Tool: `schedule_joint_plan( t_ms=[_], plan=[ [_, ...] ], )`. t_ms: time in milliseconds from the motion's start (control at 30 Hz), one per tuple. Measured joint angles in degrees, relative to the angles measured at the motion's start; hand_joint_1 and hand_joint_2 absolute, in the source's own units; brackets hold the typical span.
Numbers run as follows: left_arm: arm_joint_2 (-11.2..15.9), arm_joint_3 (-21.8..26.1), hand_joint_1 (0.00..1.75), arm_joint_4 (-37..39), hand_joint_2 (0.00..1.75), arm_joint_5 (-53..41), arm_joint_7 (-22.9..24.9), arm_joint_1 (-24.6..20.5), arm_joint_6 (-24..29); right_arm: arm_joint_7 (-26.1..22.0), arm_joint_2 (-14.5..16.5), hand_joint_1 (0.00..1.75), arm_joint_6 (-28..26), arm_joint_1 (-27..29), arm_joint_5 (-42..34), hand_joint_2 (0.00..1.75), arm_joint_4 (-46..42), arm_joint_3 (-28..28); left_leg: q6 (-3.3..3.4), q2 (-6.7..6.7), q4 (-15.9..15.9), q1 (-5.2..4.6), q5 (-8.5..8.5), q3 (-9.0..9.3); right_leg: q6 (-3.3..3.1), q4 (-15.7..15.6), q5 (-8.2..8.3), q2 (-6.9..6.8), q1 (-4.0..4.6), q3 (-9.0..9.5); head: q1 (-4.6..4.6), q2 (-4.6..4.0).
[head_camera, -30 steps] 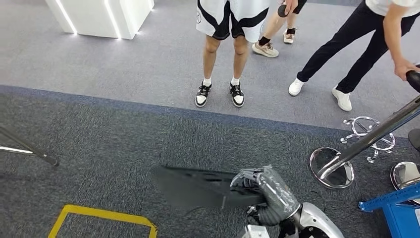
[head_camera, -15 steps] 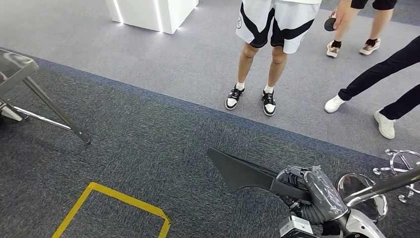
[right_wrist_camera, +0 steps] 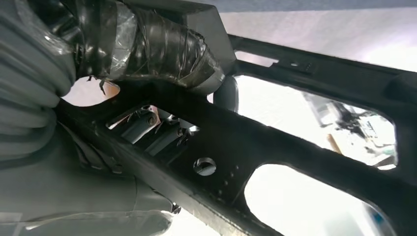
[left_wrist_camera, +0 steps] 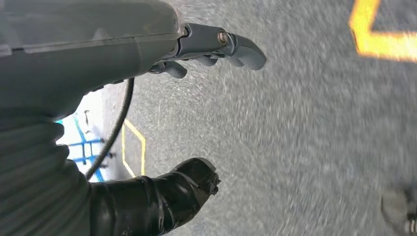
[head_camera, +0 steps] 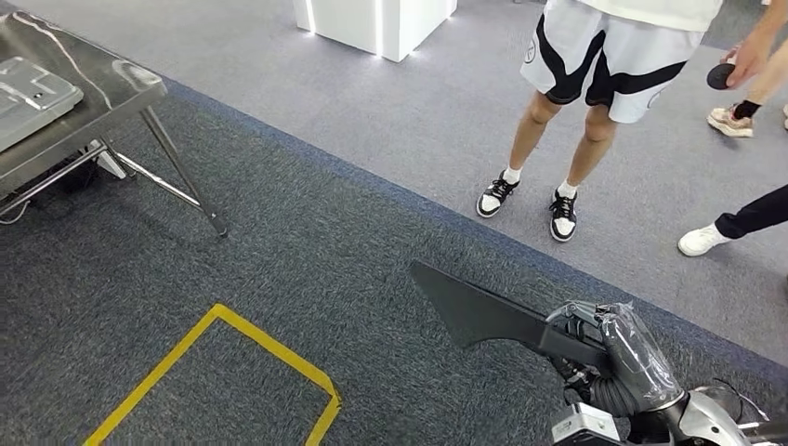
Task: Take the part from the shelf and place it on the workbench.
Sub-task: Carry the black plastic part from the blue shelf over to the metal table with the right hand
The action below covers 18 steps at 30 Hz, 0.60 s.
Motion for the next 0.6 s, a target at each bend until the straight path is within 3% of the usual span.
schedule_joint_plan(
  t_ms=[67,133,200,267,300,367,433,500,567,600],
  plan=[
    [0.6,0.0,0.00,0.0,1.75,0.6,1.1,-0.2,-0.9,0.8,-0.1,1.75,-0.1,-1.6,0.9,1.75,0.1,1.2,0.72,-1.39,-0.5,0.06,0.37,0.05,0.67,-0.1,-0.15,-1.00,-0.06,0.26,0.00,0.00],
    [0.8,0.0,0.00,-0.5,1.75,0.9,2.4,-0.3,-2.3,1.5,-0.4,1.75,-0.7,-2.7,1.2,1.75,0.3,2.5,1.44,-2.71,-1.2,0.37,0.93,0.55,1.20,2.0,-1.90,1.51,-0.35,-0.34,0.08,0.00],
    [0.8,0.0,0.00,-1.4,1.75,1.1,3.7,-0.3,-3.6,2.1,-0.8,1.75,-1.3,-3.1,1.2,1.75,0.6,3.5,1.86,-4.07,-1.4,0.45,1.27,0.73,1.44,8.4,-5.55,5.55,-0.62,-3.15,0.15,0.00],
    [0.8,0.0,0.00,-2.4,1.75,1.0,4.6,-0.1,-4.5,3.0,-1.5,1.75,-1.5,-3.1,1.5,1.75,0.9,4.1,1.95,-5.68,-1.3,0.33,1.32,0.63,1.49,14.9,-7.69,6.80,-0.65,-6.52,0.15,0.00],
    [0.8,-0.1,0.00,-2.9,1.75,1.0,5.0,0.1,-4.8,3.7,-2.0,1.75,-1.4,-3.1,2.0,1.75,1.1,4.4,1.95,-6.57,-1.1,0.29,1.29,0.62,1.46,15.8,-7.18,6.97,-0.66,-7.20,0.15,0.00],
    [0.8,-0.1,0.00,-3.8,1.75,0.9,5.6,0.4,-5.2,5.3,-3.5,1.75,-1.2,-3.2,3.9,1.75,1.4,4.6,1.84,-8.41,-0.7,0.29,1.14,0.65,1.24,11.0,-3.17,7.66,-0.72,-5.52,0.16,0.00],
    [0.8,-0.1,0.00,-4.6,1.75,0.8,6.0,0.6,-5.3,6.7,-5.1,1.75,-0.5,-3.7,5.3,1.75,1.8,4.6,1.51,-10.04,-0.2,0.25,0.96,0.37,0.89,4.0,-0.02,10.24,-0.85,-2.71,0.14,0.00],
    [0.9,-0.1,0.00,-5.3,1.75,0.8,6.1,0.9,-5.3,7.7,-6.1,1.75,0.7,-5.1,6.0,1.75,2.2,4.8,0.85,-11.42,0.1,0.38,1.11,-0.44,0.58,1.2,0.44,11.74,-0.79,-1.67,0.13,0.00],
    [1.3,-0.1,0.00,-5.8,1.75,1.1,6.1,1.4,-5.6,8.8,-6.3,1.75,2.2,-7.7,7.1,1.75,2.8,5.8,0.02,-12.35,0.0,0.60,1.41,-1.17,0.08,0.8,0.73,10.64,-0.77,-1.64,0.14,0.00],
    [1.5,-0.1,0.00,-5.9,1.75,1.7,6.1,1.7,-6.2,9.6,-6.0,1.75,3.0,-9.8,8.2,1.75,3.3,7.0,-0.32,-11.52,0.4,0.55,1.22,-1.47,-0.33,0.5,0.95,9.99,-0.85,-1.59,0.14,0.00]
  ],
)
